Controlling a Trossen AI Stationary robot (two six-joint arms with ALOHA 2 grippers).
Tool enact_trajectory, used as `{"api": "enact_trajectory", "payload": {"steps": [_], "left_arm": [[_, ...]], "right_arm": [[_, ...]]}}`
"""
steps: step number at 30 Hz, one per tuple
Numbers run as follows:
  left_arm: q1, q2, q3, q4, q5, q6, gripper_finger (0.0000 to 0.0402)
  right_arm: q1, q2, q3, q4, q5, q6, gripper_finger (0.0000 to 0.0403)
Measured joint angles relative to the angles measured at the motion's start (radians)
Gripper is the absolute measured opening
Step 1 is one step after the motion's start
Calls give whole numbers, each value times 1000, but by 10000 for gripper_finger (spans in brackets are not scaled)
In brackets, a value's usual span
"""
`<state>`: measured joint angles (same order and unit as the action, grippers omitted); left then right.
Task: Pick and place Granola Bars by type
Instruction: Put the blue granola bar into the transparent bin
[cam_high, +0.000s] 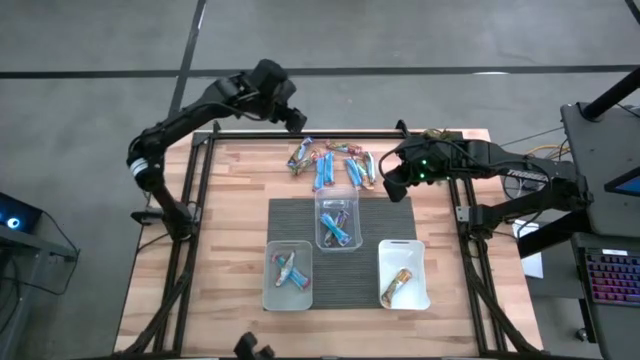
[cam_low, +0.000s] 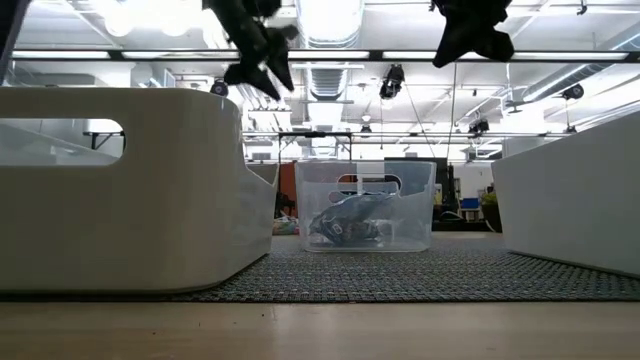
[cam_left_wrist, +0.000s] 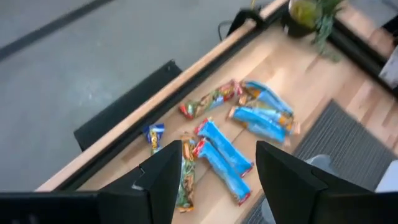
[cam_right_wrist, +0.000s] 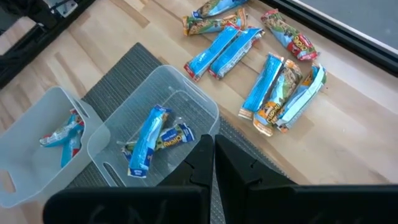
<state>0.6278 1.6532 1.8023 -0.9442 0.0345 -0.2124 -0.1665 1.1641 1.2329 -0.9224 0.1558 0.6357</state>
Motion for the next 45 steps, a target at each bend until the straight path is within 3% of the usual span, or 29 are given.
{"api": "enact_trajectory", "payload": {"steps": [11, 24, 45], "left_arm": [[9, 170, -6, -30, -76, 58, 188], [50, 347, -8, -42, -89, 92, 188], [58, 465, -8, -6, -88, 108, 188]], "right_arm": [[0, 0, -1, -48, -3, 7, 9], [0, 0, -1, -47, -7, 16, 9], [0, 0, -1, -49, -6, 19, 9]]}}
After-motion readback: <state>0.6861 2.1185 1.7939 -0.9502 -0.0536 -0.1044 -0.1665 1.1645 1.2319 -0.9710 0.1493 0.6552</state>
